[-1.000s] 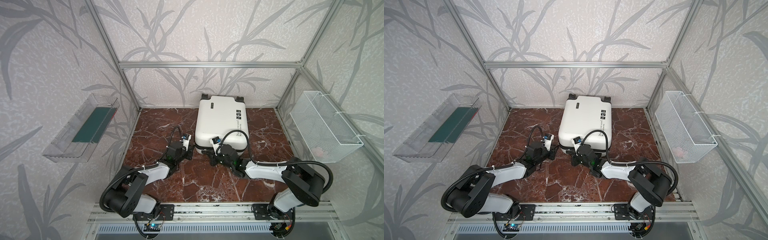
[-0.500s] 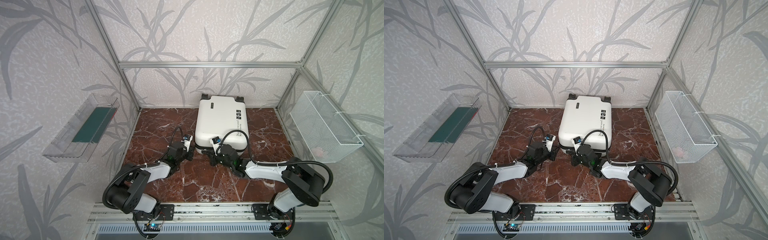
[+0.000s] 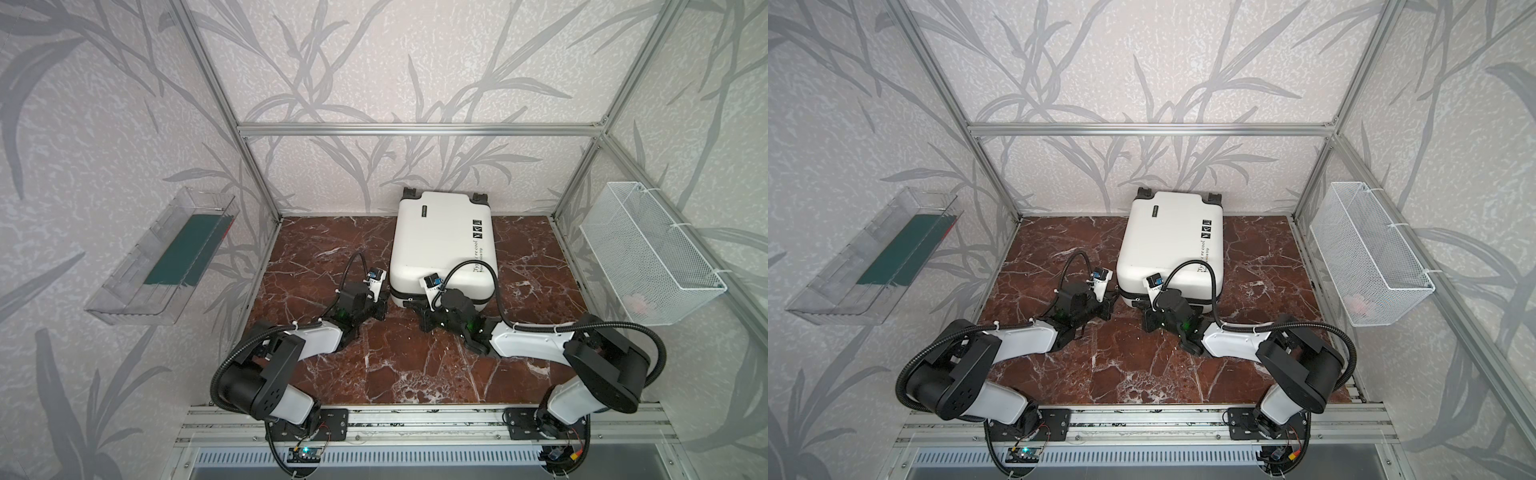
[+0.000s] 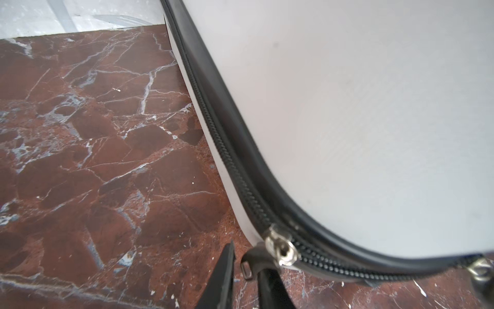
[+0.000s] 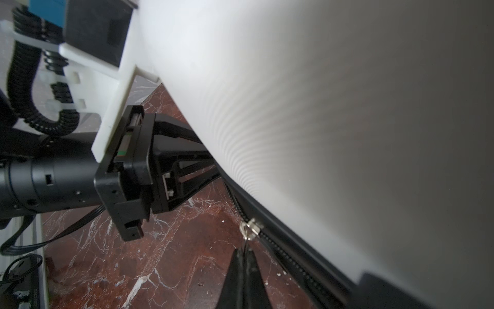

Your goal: Pack the luggage

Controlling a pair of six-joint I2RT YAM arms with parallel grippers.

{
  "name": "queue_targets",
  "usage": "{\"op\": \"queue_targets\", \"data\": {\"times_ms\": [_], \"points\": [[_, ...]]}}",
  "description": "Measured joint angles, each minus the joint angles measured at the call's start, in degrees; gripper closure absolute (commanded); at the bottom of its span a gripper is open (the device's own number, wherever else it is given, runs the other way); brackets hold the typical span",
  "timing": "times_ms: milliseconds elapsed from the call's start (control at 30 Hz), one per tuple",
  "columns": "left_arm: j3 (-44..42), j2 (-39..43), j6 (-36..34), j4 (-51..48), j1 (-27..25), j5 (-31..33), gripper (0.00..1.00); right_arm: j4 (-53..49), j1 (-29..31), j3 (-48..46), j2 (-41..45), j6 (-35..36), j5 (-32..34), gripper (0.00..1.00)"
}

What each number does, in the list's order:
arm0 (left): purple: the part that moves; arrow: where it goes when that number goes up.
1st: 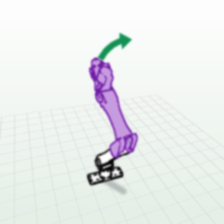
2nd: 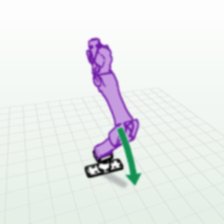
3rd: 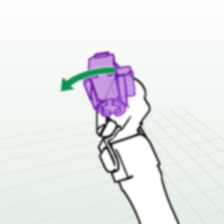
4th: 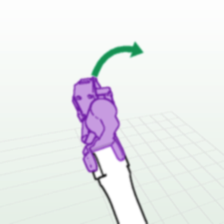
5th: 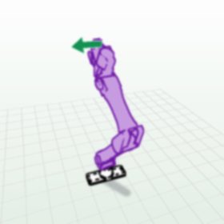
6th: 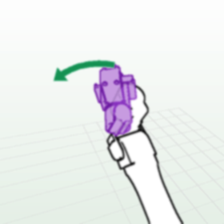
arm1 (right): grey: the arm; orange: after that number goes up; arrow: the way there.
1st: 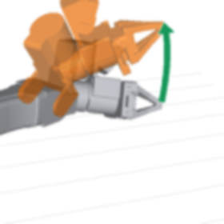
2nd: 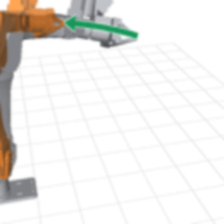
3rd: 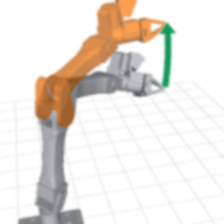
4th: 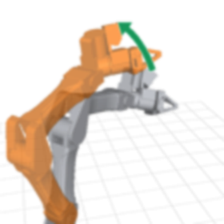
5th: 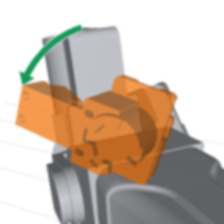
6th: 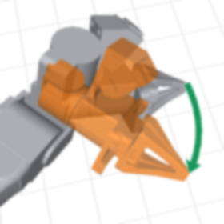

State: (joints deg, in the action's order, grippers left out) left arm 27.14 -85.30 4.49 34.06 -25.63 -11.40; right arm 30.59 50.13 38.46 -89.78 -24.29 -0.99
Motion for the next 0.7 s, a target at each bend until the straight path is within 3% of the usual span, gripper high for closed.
{"op": "queue_targets", "data": {"times_ms": [233,533,700], "points": [[0.15,0.13,-0.98,-0.07,0.24,-0.13,0.80,-0.09,0.00,0.04,0.00,0.00,0.00,1.00],[0.28,0.81,-1.99,-0.92,0.22,-1.81,0.99,-0.31,0.00,0.20,0.00,0.04,0.00,1.00],[0.24,2.64,-1.44,-3.08,0.17,-2.27,1.00,-0.83,0.00,0.59,0.00,0.04,0.00,1.00]]}}
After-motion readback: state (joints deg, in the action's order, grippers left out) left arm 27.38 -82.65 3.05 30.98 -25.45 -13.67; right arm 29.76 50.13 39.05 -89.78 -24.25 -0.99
